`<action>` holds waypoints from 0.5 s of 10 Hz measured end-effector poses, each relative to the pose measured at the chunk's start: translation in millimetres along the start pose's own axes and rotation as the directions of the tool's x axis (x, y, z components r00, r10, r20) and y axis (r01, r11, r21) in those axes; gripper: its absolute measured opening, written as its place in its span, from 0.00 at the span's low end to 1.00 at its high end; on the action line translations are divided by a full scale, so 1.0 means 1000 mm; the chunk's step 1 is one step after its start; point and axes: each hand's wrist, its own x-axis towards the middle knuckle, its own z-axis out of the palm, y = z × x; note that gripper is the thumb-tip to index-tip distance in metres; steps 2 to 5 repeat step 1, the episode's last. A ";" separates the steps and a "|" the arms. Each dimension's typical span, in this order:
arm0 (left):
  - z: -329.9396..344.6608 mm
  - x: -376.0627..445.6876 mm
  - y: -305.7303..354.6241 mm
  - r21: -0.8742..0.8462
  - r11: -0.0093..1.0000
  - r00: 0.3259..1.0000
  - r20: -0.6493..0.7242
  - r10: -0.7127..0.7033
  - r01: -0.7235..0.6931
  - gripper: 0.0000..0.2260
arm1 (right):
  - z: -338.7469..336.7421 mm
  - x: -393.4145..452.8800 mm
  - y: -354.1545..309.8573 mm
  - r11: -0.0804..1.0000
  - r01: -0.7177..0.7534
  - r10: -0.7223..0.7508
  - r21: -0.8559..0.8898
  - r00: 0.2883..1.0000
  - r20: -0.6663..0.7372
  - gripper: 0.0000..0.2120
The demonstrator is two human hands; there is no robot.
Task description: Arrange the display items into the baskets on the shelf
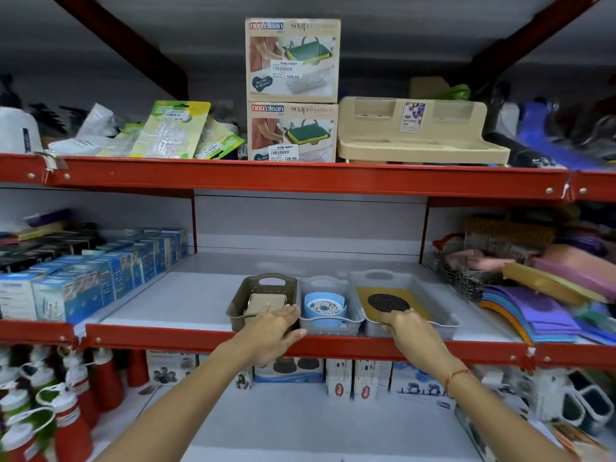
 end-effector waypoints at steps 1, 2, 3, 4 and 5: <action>0.003 -0.001 0.003 0.034 0.999 1.000 0.017 -0.011 0.011 0.28 | -0.005 -0.002 -0.009 0.997 -0.038 0.040 -0.066 0.999 0.027 0.18; 0.003 -0.001 0.003 0.034 0.999 1.000 0.017 -0.011 0.011 0.28 | -0.005 -0.002 -0.009 0.997 -0.038 0.040 -0.066 0.999 0.027 0.18; 0.003 -0.001 0.003 0.034 0.999 1.000 0.017 -0.011 0.011 0.28 | -0.005 -0.002 -0.009 0.997 -0.038 0.040 -0.066 0.999 0.027 0.18; 0.003 -0.001 0.003 0.034 0.999 1.000 0.017 -0.011 0.011 0.28 | -0.005 -0.002 -0.009 0.997 -0.038 0.040 -0.066 0.999 0.027 0.18; 0.003 -0.001 0.003 0.034 0.999 1.000 0.017 -0.011 0.011 0.28 | -0.005 -0.002 -0.009 0.997 -0.038 0.040 -0.066 0.999 0.027 0.18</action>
